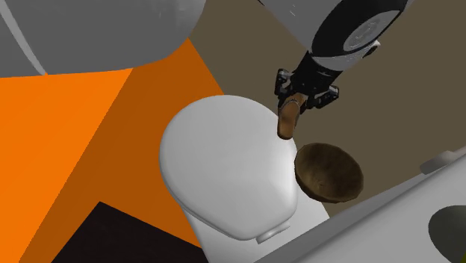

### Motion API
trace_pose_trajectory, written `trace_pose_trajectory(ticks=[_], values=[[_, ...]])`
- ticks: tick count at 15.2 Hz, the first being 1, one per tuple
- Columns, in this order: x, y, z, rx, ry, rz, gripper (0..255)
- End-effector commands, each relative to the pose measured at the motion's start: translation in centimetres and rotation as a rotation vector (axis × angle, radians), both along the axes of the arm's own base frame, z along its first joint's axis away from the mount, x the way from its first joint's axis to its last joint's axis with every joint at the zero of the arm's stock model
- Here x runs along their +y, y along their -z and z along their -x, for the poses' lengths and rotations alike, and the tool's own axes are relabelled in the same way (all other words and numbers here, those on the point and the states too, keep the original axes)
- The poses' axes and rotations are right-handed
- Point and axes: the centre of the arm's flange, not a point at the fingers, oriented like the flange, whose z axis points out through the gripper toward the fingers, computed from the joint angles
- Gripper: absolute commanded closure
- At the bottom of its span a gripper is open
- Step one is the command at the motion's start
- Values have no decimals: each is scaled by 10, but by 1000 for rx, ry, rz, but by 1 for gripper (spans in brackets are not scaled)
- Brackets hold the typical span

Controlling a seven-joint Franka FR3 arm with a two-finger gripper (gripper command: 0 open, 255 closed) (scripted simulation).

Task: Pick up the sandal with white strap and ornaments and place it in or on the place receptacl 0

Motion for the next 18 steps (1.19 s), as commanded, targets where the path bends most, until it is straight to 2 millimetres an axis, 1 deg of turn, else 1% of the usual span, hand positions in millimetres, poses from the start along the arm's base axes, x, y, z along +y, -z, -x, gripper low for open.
trace_pose_trajectory(ticks=[1,3,15,16,18], values=[[0,-10,-1,0,0,0,255],[0,-20,-1,0,0,0,255],[-131,-33,87,0,0,0,255],[-137,-34,91,0,0,0,255],[-137,-23,91,0,0,0,255]])
